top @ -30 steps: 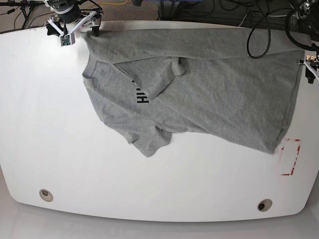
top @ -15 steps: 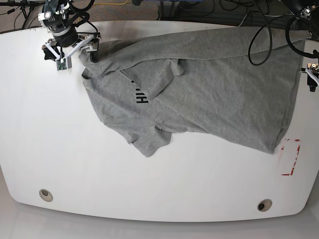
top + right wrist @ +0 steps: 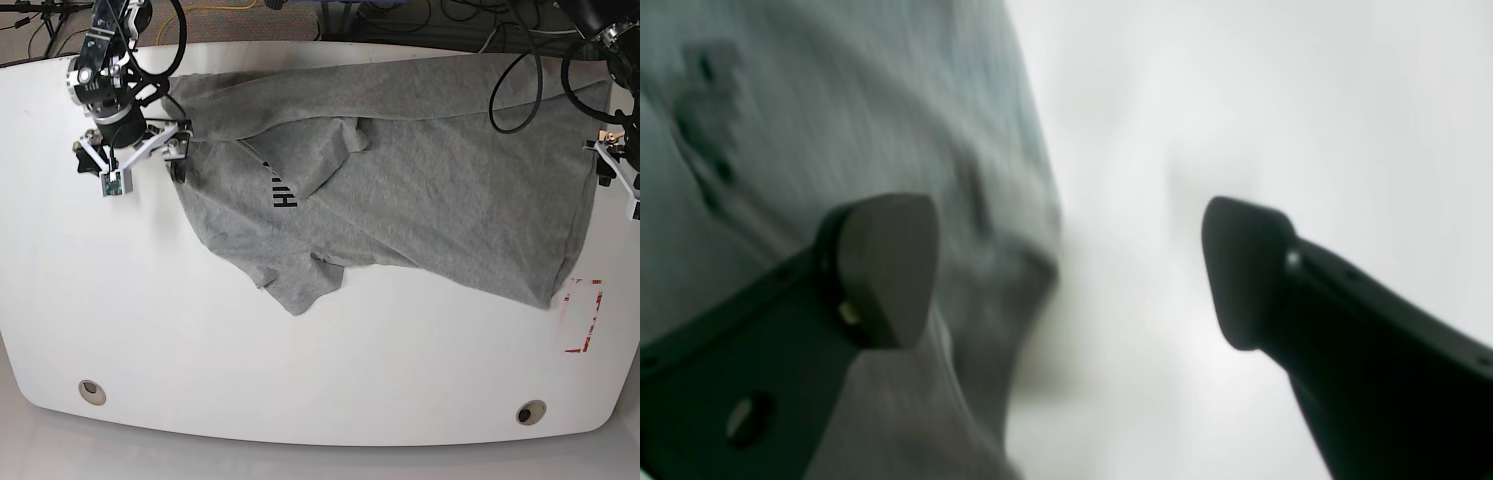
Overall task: Fold the T-shirt properly
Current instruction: 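Open both grippers and release the shirt edge, then lower both grippers onto the shirt body near the printed letters, then slide both grippers over the shirt toward its collar edge, smoothing it, then grasp the shirt edge with the right gripper near the shoulder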
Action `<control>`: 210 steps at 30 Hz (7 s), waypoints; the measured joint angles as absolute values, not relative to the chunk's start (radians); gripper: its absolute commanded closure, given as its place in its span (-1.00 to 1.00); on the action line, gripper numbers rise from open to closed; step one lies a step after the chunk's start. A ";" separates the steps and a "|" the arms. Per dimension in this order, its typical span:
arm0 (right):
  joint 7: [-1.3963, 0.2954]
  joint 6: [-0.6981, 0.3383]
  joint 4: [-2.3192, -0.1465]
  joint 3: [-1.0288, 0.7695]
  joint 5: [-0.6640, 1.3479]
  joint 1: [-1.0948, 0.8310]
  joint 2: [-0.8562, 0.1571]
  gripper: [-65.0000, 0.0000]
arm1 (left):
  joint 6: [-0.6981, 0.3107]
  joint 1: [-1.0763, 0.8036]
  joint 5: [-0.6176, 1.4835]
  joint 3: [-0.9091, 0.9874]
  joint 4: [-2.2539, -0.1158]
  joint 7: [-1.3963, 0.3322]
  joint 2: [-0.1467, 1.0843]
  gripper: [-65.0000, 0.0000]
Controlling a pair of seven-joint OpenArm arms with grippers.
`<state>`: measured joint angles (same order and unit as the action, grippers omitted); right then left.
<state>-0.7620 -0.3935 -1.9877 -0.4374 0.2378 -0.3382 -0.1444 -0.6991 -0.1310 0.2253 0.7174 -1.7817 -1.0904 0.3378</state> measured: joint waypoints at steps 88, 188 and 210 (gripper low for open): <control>-0.717 -0.393 -1.826 -0.361 0.254 -0.192 -0.231 -0.72 | -0.700 -0.088 0.036 0.503 -1.662 -0.801 0.184 0.62; -0.658 -0.457 -1.652 -0.582 0.241 -0.301 -0.208 0.95 | -0.700 -0.119 0.037 0.545 -1.747 -0.875 0.173 0.60; -0.655 -0.471 -1.939 -0.624 0.242 -0.538 -0.061 0.96 | -0.701 -0.119 0.042 0.540 -1.747 -0.875 0.172 0.60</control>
<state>-0.6548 -0.4709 -1.9392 -0.6235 0.2424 -0.5377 -0.0608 -0.7006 -0.1188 0.0418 0.5404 -1.7470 -0.8745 0.1719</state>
